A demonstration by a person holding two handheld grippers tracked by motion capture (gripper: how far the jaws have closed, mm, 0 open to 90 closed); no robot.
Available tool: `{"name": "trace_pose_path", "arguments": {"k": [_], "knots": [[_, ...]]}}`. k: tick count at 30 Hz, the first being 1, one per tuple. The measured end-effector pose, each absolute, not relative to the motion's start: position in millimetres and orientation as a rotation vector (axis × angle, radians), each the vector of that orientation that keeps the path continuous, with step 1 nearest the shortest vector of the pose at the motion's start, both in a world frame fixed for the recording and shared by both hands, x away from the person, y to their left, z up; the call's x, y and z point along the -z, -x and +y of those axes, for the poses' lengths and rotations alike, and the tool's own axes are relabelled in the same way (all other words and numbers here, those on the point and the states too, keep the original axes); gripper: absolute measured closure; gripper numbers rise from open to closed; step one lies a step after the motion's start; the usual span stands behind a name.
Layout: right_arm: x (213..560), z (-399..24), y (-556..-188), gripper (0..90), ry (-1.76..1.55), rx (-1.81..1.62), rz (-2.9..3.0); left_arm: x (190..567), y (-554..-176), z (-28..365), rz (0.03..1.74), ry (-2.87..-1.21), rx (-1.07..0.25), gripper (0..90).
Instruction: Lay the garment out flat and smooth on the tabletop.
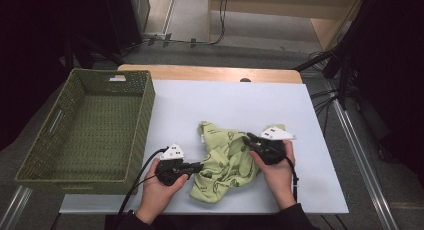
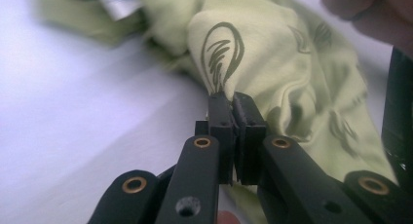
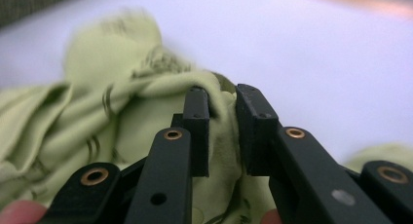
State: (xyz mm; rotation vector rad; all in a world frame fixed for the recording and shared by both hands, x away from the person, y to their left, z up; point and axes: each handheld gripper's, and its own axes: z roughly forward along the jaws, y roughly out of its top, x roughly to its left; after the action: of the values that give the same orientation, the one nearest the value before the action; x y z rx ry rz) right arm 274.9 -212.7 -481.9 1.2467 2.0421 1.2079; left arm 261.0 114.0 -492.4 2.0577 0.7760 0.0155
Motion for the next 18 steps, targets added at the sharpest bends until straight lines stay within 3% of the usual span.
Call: {"name": "trace_pose_path", "arguments": {"k": [8, 11, 12, 15, 18], "knots": [[471, -268, -264, 72.0, -1.418, -1.205, 1.831, 490, -265, 116, 0.759, -2.114, -0.023, 87.4], [476, -284, -265, 61.2, -1.516, -1.144, 1.823, 492, -265, 115, 0.754, -2.111, -0.006, 86.1], [476, -288, -265, 55.6, -1.545, -1.138, 1.819, 491, -264, 115, 0.759, -2.090, -0.012, 79.7], [471, -287, -262, 52.0, -1.502, -1.167, 1.821, 487, -264, 115, 0.769, -2.013, -0.024, 56.0], [458, -277, -256, 49.3, -1.405, -1.206, 1.814, 484, -263, 113, 0.768, -1.988, -0.034, 44.7]]}}
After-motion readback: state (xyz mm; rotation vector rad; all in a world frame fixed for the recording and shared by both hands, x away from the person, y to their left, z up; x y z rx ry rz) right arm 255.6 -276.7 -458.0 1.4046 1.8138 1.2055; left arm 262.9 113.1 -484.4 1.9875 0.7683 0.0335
